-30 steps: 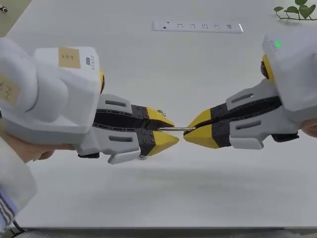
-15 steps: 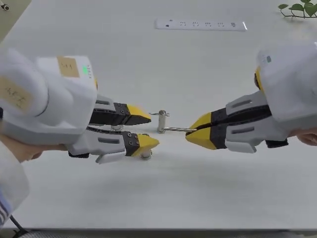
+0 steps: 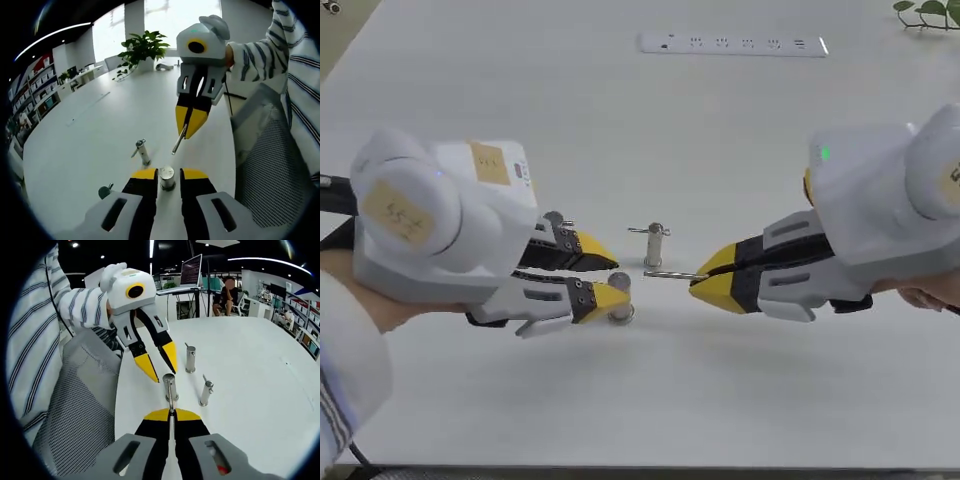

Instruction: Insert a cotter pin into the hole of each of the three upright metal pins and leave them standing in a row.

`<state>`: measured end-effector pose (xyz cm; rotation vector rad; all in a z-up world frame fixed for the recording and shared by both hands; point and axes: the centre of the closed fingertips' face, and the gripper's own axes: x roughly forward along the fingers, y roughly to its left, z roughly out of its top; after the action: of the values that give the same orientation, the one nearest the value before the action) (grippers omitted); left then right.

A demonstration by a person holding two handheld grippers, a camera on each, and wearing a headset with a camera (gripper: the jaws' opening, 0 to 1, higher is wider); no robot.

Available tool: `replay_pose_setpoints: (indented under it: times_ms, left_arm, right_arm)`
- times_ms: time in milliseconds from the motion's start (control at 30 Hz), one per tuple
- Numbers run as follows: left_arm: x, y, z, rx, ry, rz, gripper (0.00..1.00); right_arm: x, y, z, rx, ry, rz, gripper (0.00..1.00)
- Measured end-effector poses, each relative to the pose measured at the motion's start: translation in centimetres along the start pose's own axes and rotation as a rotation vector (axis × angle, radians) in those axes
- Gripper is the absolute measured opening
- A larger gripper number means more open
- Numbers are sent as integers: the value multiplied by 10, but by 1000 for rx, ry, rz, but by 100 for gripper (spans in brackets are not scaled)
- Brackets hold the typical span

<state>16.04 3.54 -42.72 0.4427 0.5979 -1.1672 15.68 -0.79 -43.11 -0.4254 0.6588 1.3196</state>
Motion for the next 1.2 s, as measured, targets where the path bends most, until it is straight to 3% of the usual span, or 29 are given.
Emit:
replay_pose_setpoints:
  times_ms: [333,867,1133,1200]
  left_arm:
    - [4,3,-9,14,34,-8,10]
    - [5,3,-10,23,17,-3,9]
    - [6,3,-10,17,18,0,9]
    - [6,3,-11,14,19,2,9]
  right_arm:
    - [11,0,-5,-14,36,8,0]
    - [21,0,-12,-23,68,20,0]
    - [17,2,-3,2,29,25,0]
    - [19,2,-5,-13,48,21,0]
